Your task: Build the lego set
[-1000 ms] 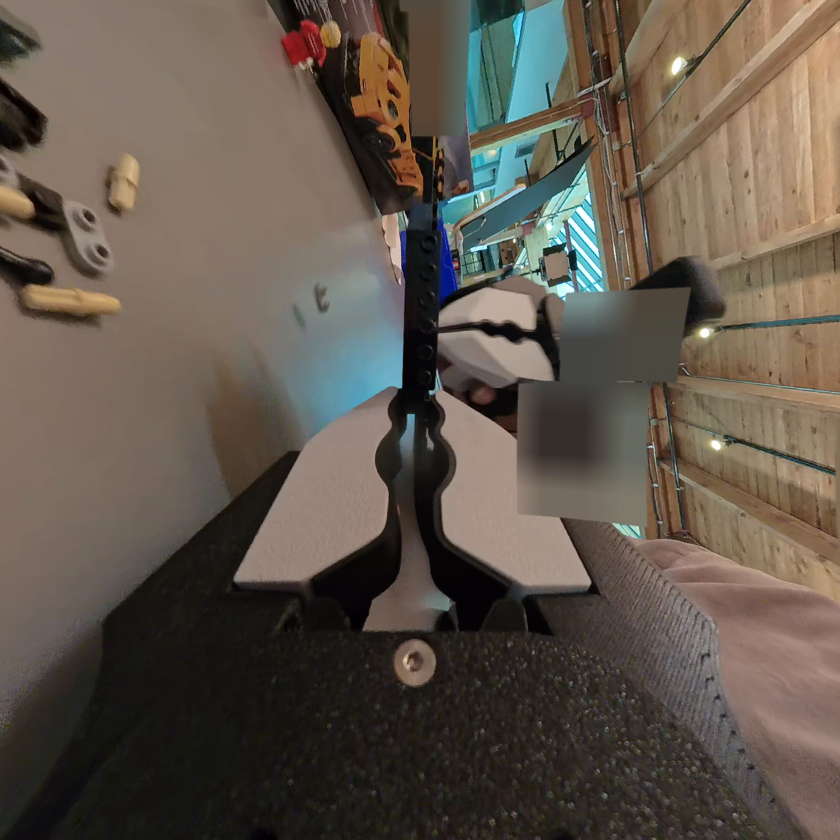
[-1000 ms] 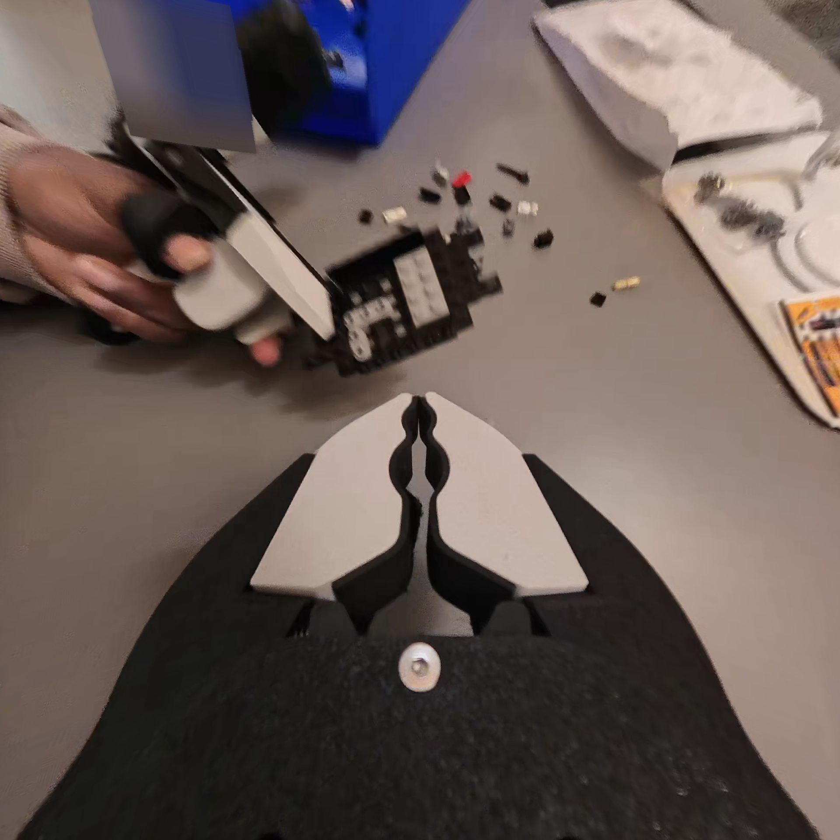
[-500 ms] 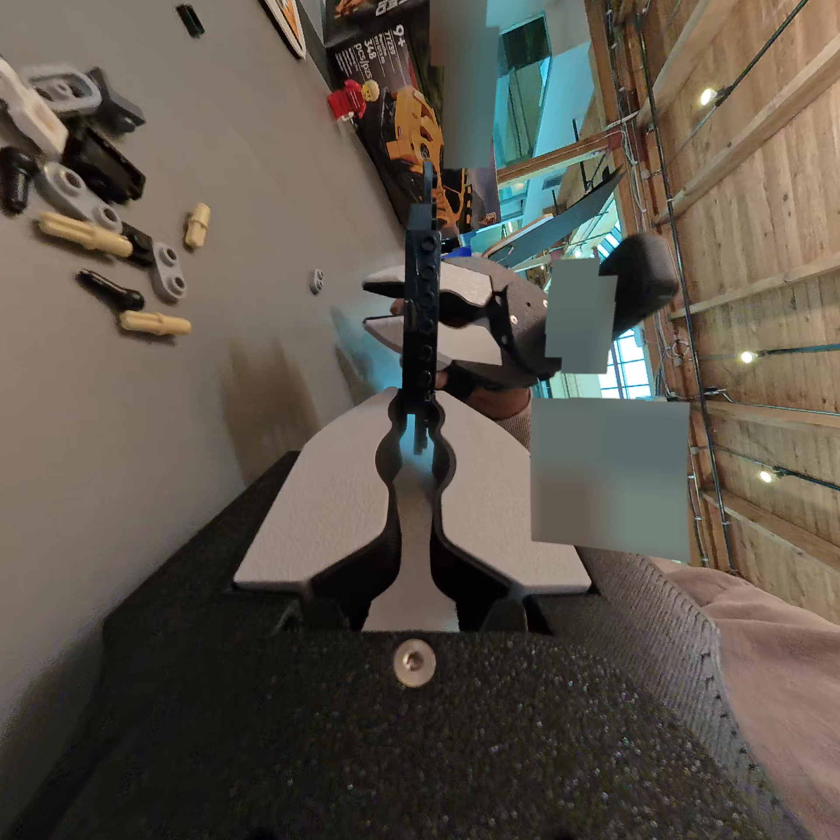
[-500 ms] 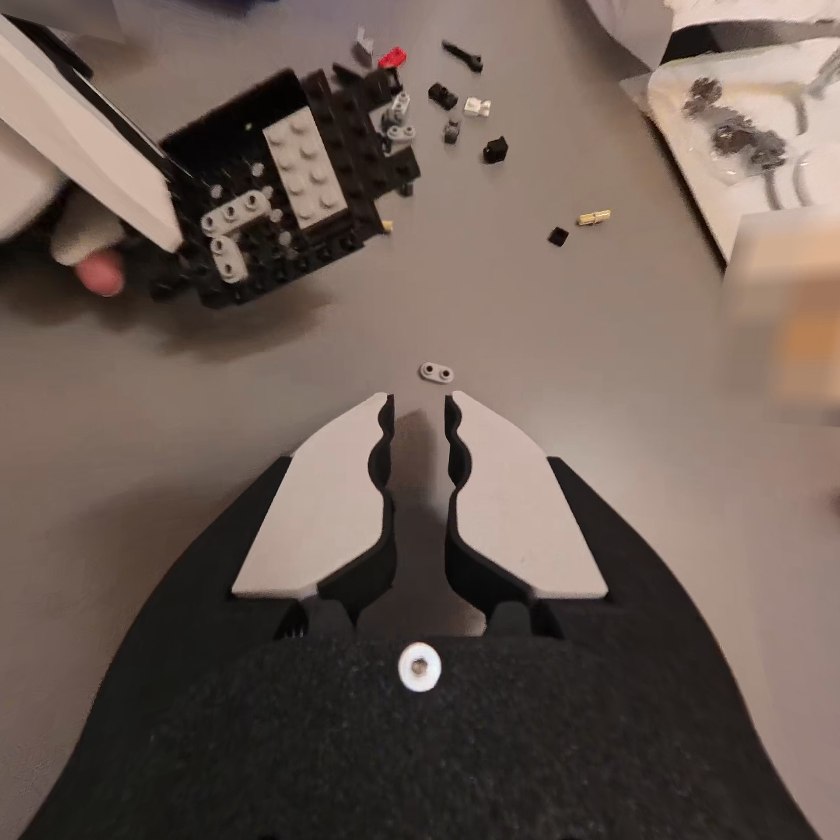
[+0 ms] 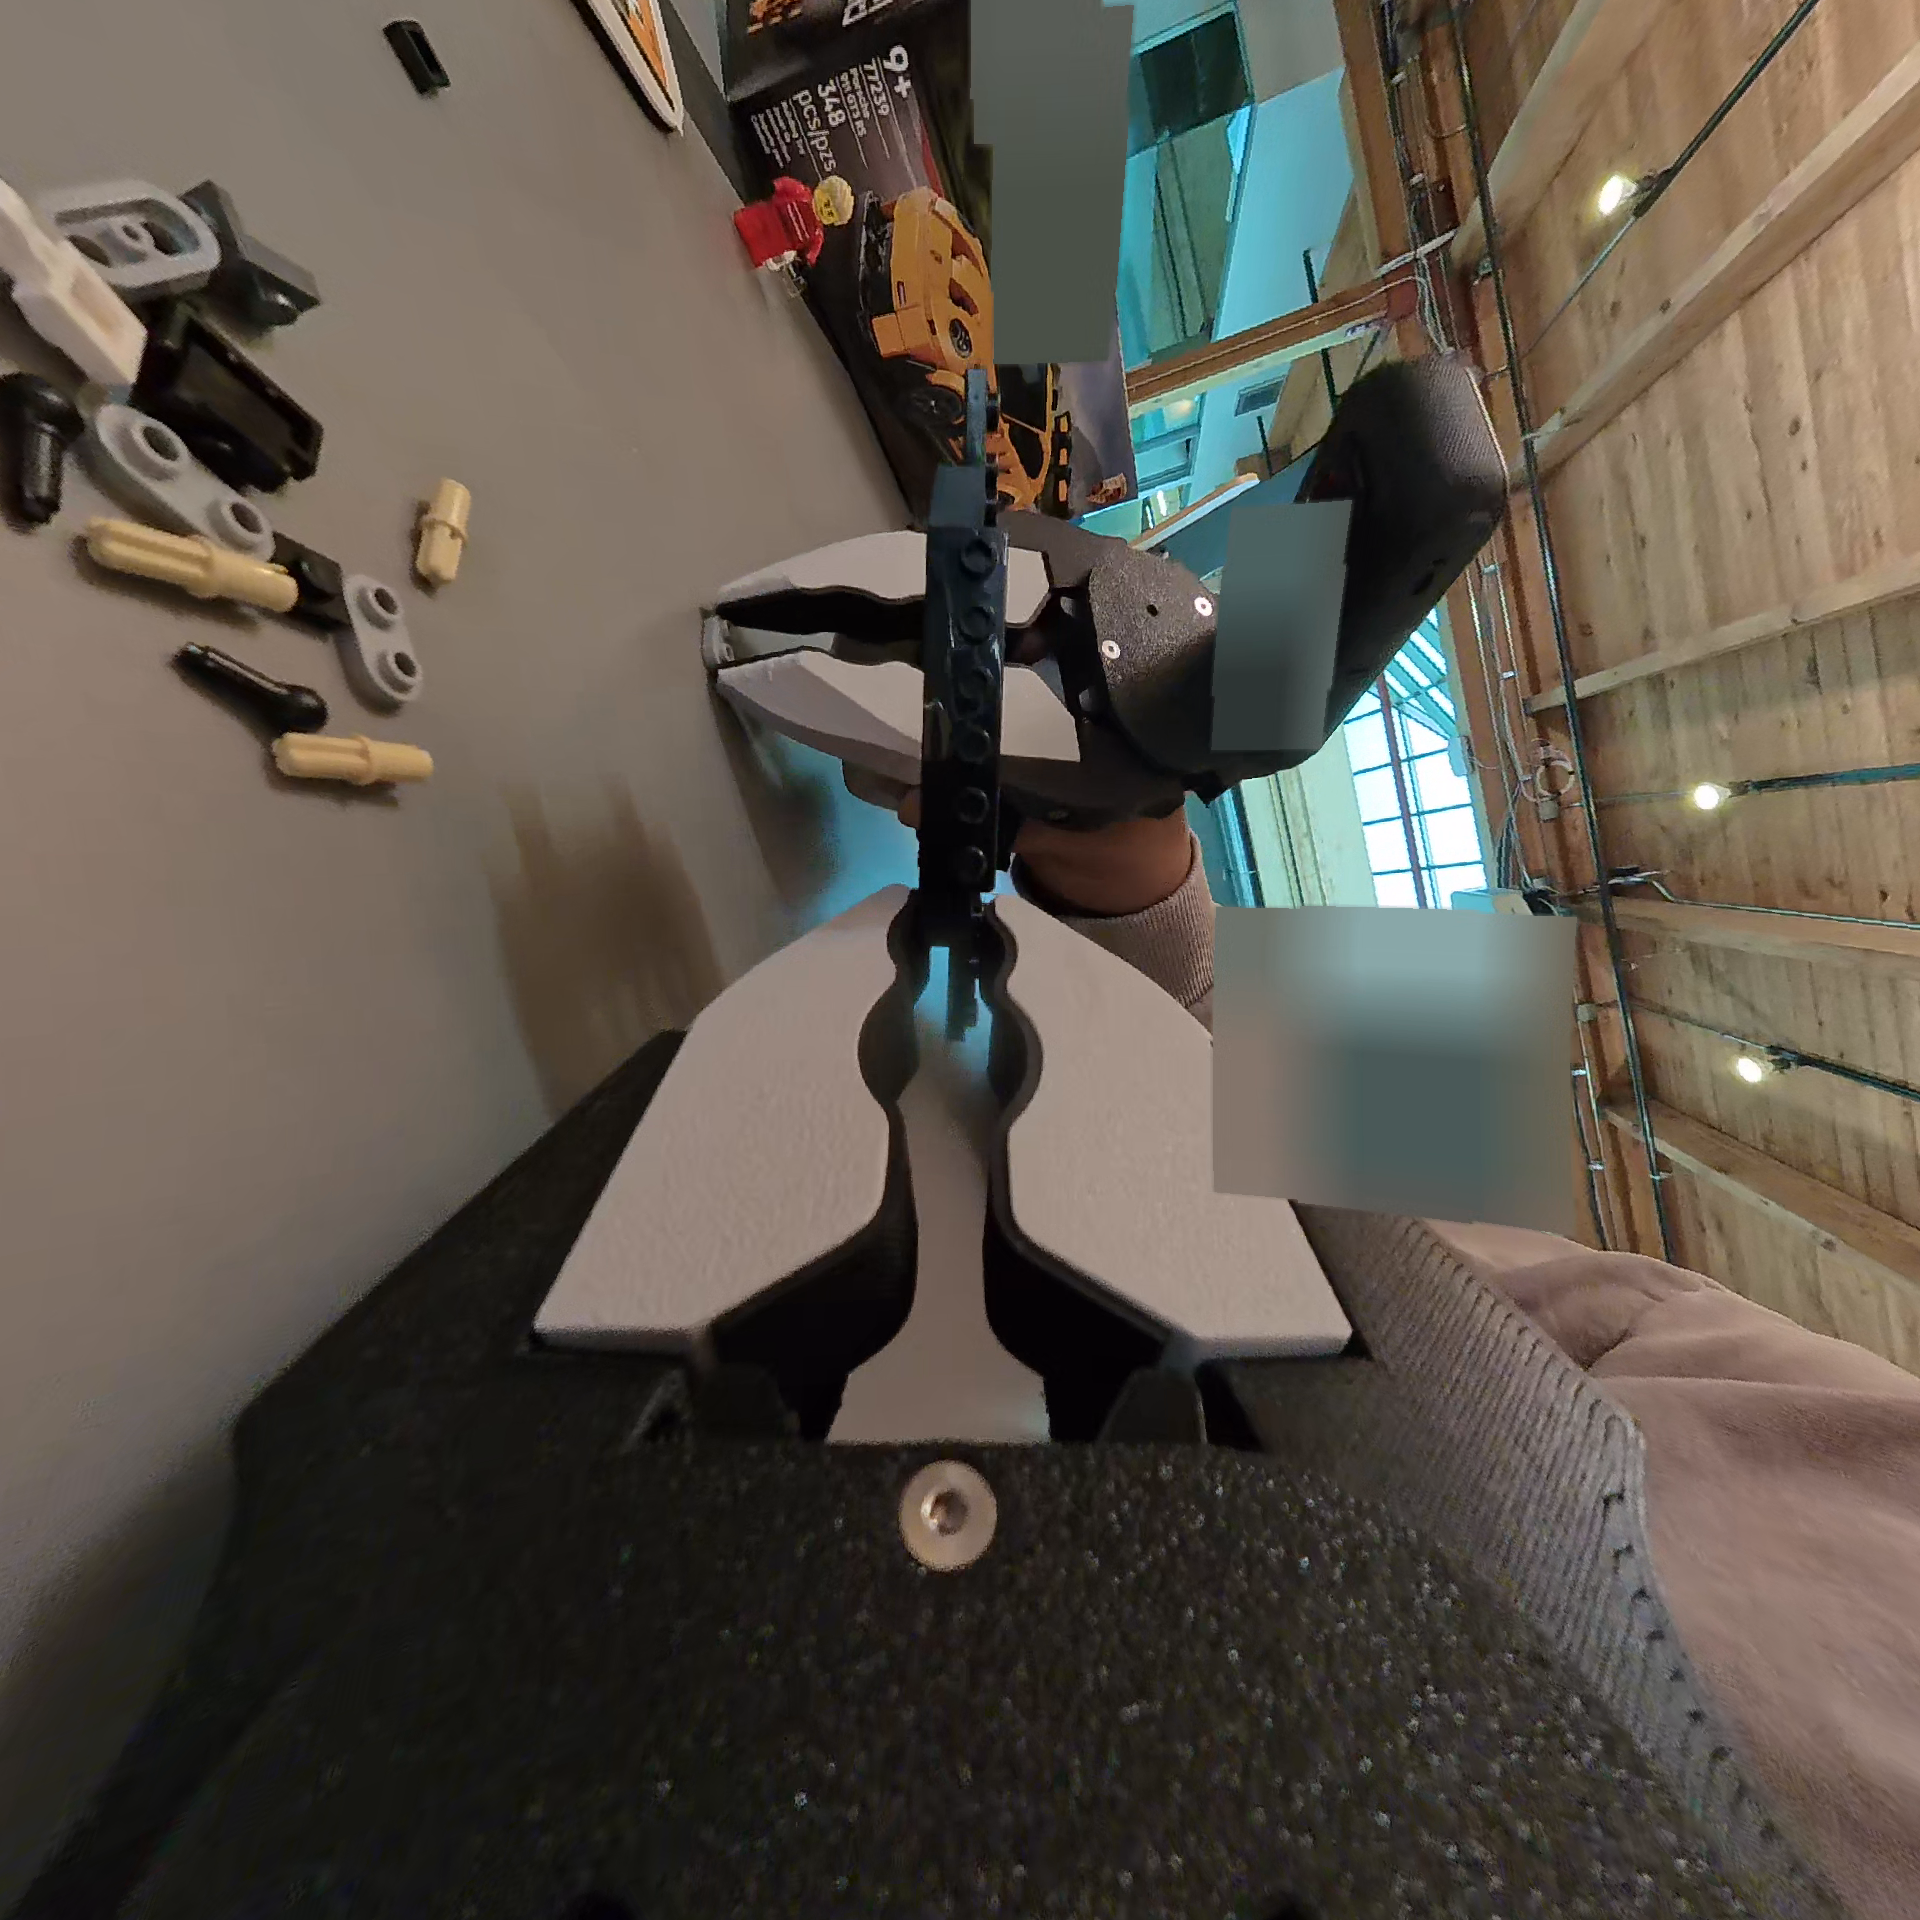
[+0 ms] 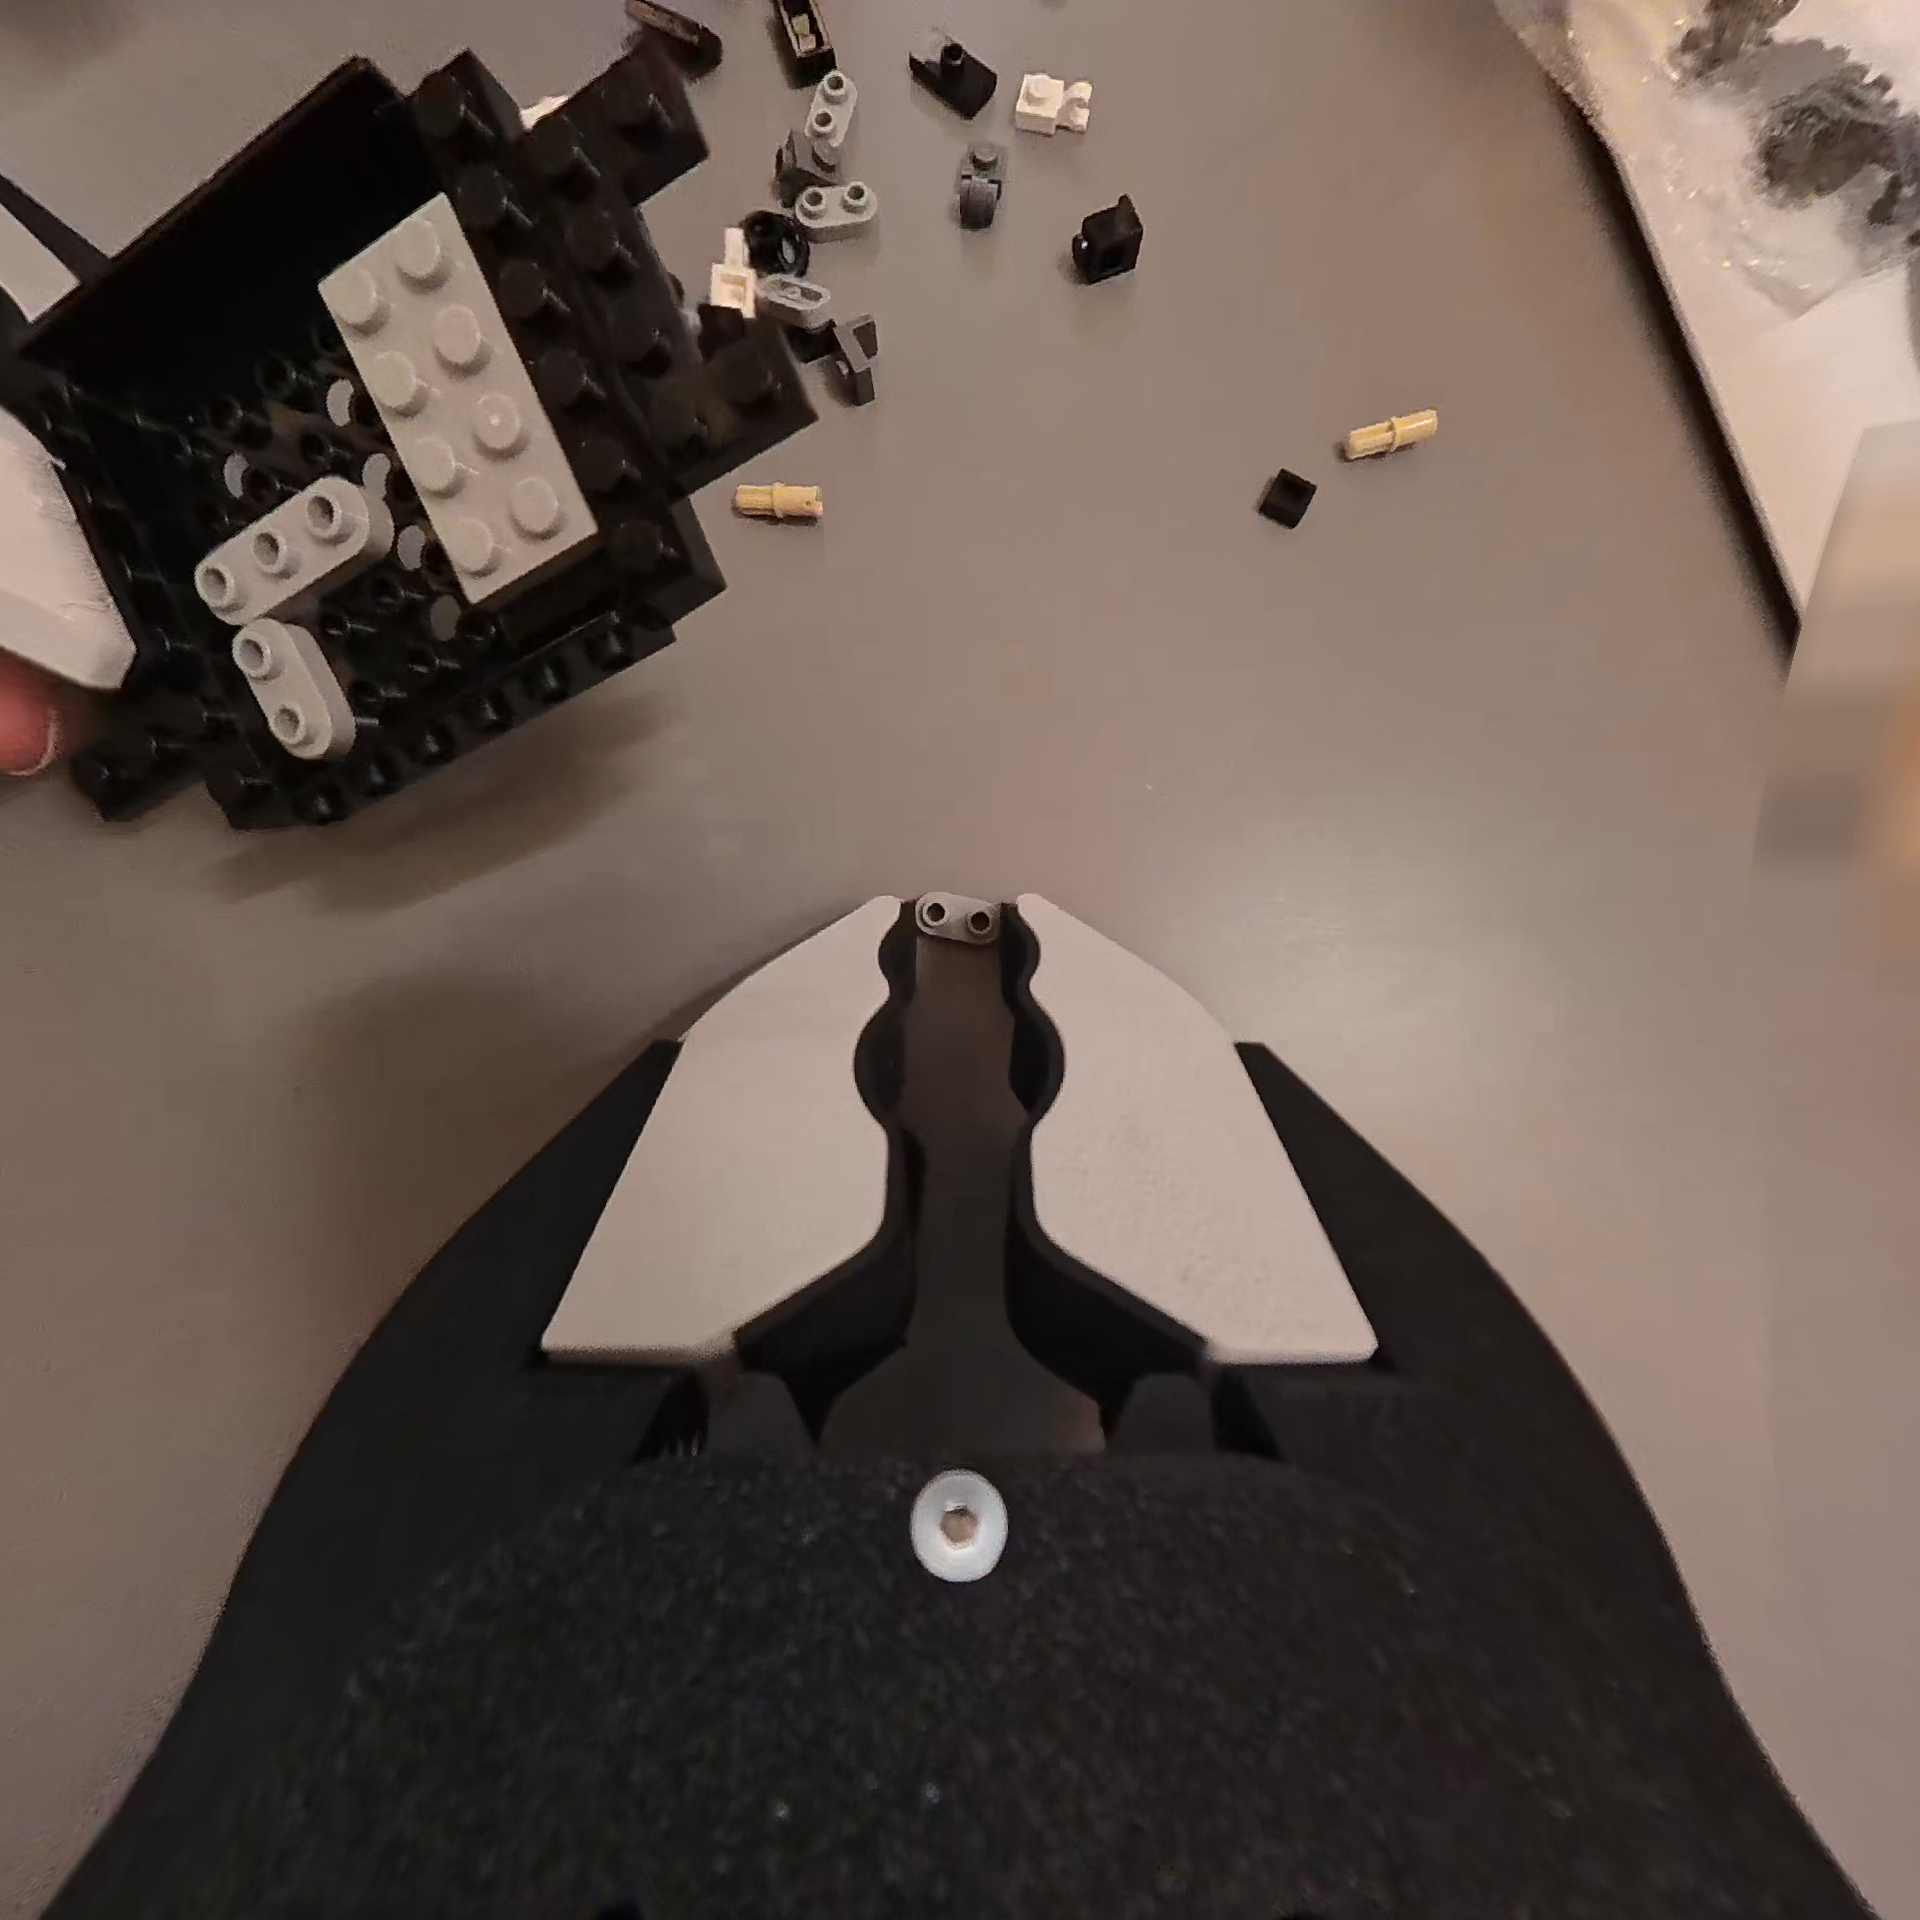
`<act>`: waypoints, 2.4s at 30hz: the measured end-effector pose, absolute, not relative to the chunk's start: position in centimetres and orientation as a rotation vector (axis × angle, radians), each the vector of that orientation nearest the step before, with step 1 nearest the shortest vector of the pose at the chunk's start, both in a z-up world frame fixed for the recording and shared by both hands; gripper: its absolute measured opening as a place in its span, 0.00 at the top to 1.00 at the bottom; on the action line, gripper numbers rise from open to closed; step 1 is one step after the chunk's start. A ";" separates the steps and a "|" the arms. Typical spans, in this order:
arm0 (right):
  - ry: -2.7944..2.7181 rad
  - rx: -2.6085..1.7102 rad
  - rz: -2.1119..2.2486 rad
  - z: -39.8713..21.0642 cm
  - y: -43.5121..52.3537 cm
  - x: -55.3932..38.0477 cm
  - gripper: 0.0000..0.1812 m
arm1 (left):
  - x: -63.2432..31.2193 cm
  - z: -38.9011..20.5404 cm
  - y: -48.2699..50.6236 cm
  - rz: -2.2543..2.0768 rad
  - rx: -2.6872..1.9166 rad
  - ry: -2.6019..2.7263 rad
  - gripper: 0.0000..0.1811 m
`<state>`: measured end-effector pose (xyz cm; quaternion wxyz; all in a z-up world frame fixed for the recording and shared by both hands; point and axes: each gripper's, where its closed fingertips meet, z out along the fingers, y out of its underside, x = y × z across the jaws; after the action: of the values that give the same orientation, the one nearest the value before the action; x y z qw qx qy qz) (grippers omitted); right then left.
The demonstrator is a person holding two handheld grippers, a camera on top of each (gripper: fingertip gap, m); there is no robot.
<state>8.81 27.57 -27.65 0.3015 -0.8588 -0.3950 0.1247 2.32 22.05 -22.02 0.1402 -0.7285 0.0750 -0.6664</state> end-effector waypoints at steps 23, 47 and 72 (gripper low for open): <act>-2.570 -1.407 0.491 -20.2 14.5 4.3 0.92 | 5.6 -21.0 12.4 -2.367 -2.146 0.658 0.95; -2.190 -1.593 0.553 -17.2 15.1 4.0 0.90 | 5.4 -20.1 12.7 -2.444 -2.093 0.620 0.95; -0.092 -2.035 1.282 -21.5 17.6 4.9 0.76 | 6.2 -21.0 14.2 -2.011 -2.055 0.649 0.95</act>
<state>4.90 17.62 -21.51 0.3592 -0.7890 -0.0357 0.4971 6.15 14.18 -21.00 0.0967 -0.6940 0.2190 -0.6790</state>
